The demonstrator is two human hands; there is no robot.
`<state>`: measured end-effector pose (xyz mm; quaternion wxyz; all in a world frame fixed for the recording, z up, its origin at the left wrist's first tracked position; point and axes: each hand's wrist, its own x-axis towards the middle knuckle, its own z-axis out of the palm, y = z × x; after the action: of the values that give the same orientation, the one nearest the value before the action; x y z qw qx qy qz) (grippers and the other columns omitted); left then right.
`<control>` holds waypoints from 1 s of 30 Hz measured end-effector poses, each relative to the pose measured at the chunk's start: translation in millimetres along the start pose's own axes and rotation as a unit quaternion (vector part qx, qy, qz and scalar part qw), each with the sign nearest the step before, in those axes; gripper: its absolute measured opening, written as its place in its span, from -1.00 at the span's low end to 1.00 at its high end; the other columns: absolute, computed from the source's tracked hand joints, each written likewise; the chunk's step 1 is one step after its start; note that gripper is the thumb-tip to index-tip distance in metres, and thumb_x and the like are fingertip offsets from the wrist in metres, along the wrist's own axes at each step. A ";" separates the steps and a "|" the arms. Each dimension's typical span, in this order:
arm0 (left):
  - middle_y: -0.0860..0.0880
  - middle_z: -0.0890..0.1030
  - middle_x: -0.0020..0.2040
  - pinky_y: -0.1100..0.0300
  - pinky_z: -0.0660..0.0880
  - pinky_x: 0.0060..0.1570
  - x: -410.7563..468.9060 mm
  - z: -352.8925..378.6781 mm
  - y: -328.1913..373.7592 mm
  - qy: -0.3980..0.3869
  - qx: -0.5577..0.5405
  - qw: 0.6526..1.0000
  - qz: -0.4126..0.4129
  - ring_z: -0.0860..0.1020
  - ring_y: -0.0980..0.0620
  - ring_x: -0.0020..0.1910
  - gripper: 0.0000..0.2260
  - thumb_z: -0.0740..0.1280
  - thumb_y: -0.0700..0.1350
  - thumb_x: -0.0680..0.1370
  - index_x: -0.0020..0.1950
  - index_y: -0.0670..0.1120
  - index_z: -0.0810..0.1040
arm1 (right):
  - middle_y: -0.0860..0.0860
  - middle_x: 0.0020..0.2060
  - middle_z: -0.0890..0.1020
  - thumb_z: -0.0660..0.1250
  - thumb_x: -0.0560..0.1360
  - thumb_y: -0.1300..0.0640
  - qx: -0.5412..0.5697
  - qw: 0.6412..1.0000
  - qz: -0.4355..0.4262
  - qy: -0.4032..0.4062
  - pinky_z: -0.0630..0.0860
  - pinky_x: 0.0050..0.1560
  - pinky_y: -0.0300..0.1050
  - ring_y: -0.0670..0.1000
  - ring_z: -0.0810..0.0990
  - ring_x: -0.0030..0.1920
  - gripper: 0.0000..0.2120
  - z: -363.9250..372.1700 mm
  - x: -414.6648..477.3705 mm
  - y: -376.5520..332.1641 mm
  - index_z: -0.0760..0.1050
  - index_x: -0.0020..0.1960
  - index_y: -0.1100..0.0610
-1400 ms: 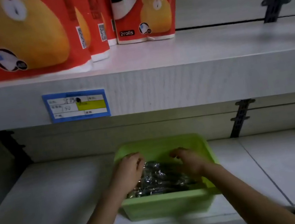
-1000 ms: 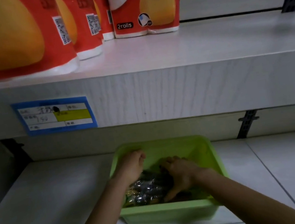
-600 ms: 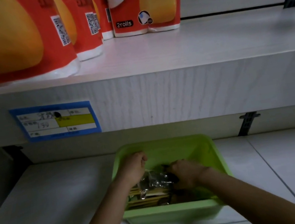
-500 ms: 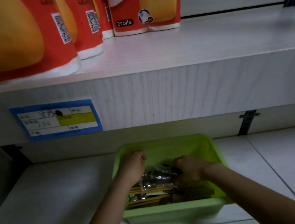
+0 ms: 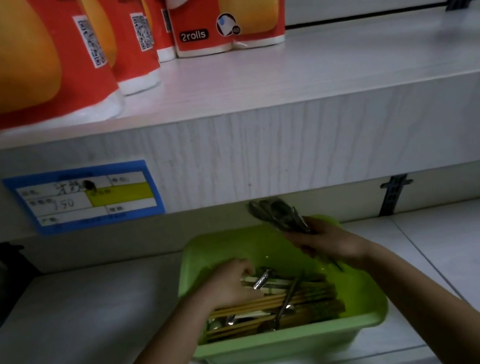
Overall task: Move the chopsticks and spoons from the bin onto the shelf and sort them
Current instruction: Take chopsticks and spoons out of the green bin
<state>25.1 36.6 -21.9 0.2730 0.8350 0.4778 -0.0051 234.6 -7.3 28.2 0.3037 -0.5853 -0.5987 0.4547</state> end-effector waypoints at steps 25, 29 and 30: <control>-0.21 0.58 0.01 0.16 0.31 -0.23 -8.4 12.3 25.7 -0.125 0.236 0.958 0.106 0.55 -0.18 -0.01 -0.81 0.32 -0.07 0.46 -0.03 -0.16 0.55 | -0.09 -0.51 0.40 0.27 0.53 0.06 0.010 0.998 -0.001 0.056 0.23 -0.51 -0.31 -0.22 0.32 -0.59 -0.74 11.8 1.4 3.5 0.32 -0.31 0.03; -0.18 0.57 0.04 0.16 0.33 -0.19 -1.8 4.7 14.9 -0.104 0.125 0.985 0.059 0.54 -0.14 0.01 -0.80 0.32 -0.07 0.47 -0.01 -0.17 0.55 | -0.07 -0.50 0.40 0.27 0.53 0.07 0.018 0.998 0.002 0.061 0.21 -0.55 -0.36 -0.22 0.32 -0.61 -0.75 11.8 0.7 2.4 0.32 -0.30 0.03; -0.17 0.55 0.05 0.18 0.30 -0.17 -1.1 3.4 11.9 -0.108 0.112 0.986 0.057 0.52 -0.13 0.03 -0.81 0.32 -0.08 0.48 0.01 -0.17 0.54 | -0.07 -0.50 0.40 0.27 0.53 0.08 0.018 0.998 0.002 0.062 0.21 -0.55 -0.36 -0.22 0.32 -0.61 -0.75 12.0 0.6 1.8 0.33 -0.30 0.03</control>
<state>34.8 29.4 -19.2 0.2273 0.8808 0.3936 -0.1329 224.5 -9.2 21.7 0.3496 -0.6081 -0.5694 0.4286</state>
